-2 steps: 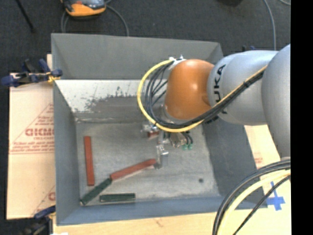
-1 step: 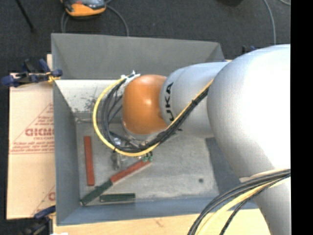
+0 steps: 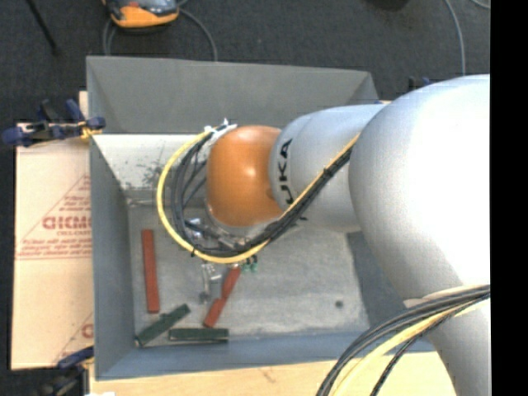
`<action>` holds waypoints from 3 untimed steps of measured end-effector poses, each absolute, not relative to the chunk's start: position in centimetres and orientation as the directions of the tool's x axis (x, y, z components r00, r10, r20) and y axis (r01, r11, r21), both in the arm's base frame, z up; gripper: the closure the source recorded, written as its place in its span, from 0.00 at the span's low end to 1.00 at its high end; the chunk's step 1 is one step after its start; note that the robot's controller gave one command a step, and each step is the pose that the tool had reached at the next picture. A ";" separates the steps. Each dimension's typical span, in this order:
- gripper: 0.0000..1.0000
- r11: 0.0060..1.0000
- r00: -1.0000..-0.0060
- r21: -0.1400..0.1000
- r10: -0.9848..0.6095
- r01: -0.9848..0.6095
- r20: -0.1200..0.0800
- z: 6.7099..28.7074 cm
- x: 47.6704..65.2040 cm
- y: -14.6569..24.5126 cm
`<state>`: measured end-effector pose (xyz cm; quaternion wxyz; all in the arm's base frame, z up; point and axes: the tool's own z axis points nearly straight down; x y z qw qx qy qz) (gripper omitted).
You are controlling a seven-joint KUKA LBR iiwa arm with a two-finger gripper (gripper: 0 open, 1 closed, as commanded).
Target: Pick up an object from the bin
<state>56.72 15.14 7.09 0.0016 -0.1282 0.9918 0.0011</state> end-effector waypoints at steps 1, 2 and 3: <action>0.00 0.967 -0.967 0.002 -0.254 -0.254 -0.003 7.1 56.7 15.1; 0.00 0.932 -0.932 0.002 -0.362 -0.362 0.000 8.4 55.0 13.3; 0.00 0.867 -0.867 -0.003 -0.499 -0.499 -0.005 8.5 50.9 11.0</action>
Offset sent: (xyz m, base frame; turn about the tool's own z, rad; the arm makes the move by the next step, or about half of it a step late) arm -0.0517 -0.0704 0.0543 -0.3438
